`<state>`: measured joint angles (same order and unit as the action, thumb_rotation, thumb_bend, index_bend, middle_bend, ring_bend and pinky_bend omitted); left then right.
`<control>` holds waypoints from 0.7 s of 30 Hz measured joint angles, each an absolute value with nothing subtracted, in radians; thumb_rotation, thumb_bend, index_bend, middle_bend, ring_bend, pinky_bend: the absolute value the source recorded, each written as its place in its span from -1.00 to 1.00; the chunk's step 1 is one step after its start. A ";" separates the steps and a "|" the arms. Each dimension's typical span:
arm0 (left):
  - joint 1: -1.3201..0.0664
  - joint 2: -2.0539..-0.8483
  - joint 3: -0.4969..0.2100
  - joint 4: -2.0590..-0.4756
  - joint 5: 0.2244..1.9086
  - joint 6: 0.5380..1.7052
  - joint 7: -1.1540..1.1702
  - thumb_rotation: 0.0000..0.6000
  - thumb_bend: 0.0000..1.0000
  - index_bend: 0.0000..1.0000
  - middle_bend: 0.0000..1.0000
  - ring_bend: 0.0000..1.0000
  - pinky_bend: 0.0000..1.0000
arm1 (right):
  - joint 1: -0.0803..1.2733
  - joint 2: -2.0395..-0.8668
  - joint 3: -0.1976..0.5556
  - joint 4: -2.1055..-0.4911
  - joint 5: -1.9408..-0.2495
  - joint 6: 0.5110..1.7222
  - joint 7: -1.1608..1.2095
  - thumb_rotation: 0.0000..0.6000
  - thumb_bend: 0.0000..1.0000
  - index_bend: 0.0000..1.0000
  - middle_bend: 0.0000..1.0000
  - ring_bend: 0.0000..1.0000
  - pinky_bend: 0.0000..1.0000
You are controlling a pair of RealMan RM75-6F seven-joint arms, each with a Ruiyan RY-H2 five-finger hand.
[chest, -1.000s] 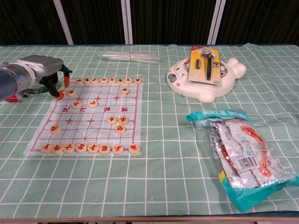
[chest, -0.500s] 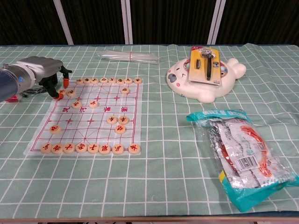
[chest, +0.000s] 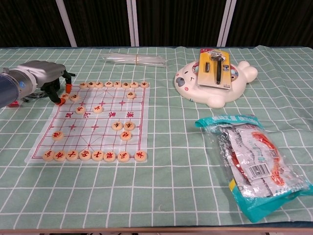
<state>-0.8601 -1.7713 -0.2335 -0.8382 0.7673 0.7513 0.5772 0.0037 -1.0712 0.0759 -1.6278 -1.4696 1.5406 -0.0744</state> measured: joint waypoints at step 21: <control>-0.866 -1.707 -0.264 -0.934 0.770 0.794 0.578 1.00 -0.31 -0.02 0.76 0.60 0.82 | 0.003 -1.072 0.078 -1.625 -1.473 1.546 -0.064 1.00 -0.31 -1.00 -1.00 -1.00 -1.00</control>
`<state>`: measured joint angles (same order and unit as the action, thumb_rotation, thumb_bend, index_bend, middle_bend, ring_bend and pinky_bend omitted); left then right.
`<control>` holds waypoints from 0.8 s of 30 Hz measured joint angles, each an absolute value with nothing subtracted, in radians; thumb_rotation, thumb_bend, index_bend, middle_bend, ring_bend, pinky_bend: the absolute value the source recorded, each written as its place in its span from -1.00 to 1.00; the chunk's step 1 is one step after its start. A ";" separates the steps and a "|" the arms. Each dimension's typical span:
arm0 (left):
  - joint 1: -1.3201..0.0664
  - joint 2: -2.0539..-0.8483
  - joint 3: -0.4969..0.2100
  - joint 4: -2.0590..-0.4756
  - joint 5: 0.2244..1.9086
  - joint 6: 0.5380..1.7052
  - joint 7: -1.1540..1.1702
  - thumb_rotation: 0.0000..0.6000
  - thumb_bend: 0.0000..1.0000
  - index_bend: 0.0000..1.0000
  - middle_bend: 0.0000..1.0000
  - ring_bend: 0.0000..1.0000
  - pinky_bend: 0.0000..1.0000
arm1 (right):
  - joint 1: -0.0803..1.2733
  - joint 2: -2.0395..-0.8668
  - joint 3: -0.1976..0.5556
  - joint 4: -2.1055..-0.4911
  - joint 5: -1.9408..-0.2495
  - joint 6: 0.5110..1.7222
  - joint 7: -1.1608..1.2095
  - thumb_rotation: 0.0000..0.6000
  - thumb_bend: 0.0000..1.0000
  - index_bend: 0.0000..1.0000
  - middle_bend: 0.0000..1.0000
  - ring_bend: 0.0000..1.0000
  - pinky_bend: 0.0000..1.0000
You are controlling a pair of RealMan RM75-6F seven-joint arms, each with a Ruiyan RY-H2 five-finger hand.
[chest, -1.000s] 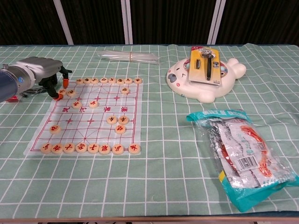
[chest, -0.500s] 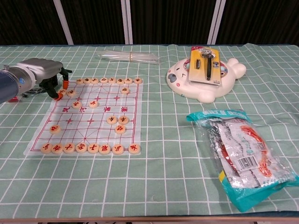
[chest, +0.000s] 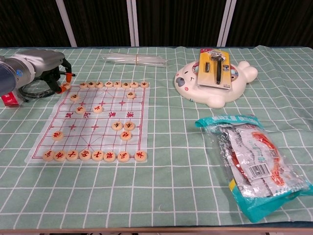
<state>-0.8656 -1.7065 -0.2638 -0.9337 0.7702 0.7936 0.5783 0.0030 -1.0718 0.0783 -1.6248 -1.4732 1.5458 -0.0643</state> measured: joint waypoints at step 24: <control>-0.879 -1.712 -0.238 -1.013 0.729 0.830 0.625 1.00 -0.32 -0.02 0.77 0.60 0.82 | 0.002 -1.071 0.079 -1.625 -1.476 1.549 -0.053 1.00 -0.31 -1.00 -1.00 -1.00 -1.00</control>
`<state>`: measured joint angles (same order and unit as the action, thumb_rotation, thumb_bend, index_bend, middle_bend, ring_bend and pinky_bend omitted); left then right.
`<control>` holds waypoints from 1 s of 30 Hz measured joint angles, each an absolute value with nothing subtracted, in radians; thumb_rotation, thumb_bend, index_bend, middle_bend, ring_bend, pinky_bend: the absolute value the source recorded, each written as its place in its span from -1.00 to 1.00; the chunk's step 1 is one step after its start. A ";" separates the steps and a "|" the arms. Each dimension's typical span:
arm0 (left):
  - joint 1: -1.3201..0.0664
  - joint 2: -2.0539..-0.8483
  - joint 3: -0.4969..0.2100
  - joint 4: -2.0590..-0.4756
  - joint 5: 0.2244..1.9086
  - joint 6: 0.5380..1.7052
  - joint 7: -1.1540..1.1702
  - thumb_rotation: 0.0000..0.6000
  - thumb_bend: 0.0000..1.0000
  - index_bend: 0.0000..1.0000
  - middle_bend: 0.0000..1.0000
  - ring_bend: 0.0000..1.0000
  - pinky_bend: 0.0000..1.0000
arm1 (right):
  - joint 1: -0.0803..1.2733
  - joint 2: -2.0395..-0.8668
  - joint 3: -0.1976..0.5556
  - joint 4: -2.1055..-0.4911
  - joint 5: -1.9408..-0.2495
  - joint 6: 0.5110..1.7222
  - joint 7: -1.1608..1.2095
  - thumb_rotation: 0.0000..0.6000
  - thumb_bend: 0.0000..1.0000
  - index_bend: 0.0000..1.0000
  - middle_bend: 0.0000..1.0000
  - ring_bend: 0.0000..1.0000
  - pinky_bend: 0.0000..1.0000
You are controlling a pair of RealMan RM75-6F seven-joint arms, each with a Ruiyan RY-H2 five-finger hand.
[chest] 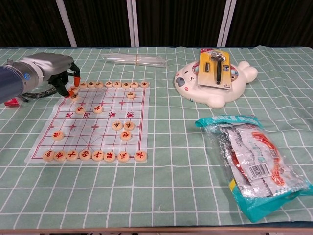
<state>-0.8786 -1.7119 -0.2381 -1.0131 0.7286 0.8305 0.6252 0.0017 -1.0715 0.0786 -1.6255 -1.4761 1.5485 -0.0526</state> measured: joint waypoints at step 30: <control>-0.891 -1.745 -0.227 -0.975 0.696 0.826 0.659 1.00 -0.32 -0.05 0.77 0.60 0.82 | 0.000 -1.078 0.083 -1.619 -1.481 1.561 -0.047 1.00 -0.31 -1.00 -1.00 -1.00 -1.00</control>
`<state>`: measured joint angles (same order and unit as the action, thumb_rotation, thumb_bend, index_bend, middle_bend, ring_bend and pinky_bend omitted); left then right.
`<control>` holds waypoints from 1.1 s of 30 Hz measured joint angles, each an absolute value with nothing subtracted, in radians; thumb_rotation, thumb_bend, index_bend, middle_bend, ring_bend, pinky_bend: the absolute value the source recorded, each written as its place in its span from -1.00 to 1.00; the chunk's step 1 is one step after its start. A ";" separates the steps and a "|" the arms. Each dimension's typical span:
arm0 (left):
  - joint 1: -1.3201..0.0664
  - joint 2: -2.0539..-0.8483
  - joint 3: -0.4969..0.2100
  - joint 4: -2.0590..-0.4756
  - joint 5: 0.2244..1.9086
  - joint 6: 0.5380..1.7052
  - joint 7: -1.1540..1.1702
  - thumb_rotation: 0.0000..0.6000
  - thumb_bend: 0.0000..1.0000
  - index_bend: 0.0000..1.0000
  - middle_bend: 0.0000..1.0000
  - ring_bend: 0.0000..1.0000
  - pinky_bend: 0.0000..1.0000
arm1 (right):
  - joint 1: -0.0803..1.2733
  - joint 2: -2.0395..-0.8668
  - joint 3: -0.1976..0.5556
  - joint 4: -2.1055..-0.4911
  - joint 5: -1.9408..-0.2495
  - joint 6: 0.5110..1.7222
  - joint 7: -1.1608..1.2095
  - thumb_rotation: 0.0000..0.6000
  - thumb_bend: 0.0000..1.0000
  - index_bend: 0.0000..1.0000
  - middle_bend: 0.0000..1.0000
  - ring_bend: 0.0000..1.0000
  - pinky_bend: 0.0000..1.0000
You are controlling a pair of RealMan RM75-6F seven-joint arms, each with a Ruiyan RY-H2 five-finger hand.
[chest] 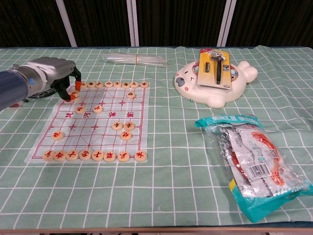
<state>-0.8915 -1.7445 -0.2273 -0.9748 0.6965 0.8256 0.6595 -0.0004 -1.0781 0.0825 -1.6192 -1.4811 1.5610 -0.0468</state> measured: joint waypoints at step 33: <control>-0.866 -1.688 -0.258 -1.077 0.759 0.903 0.576 1.00 -0.72 -0.97 -0.01 -0.02 0.34 | 0.000 -1.076 0.082 -1.619 -1.484 1.558 -0.047 1.00 -0.31 -1.00 -1.00 -1.00 -1.00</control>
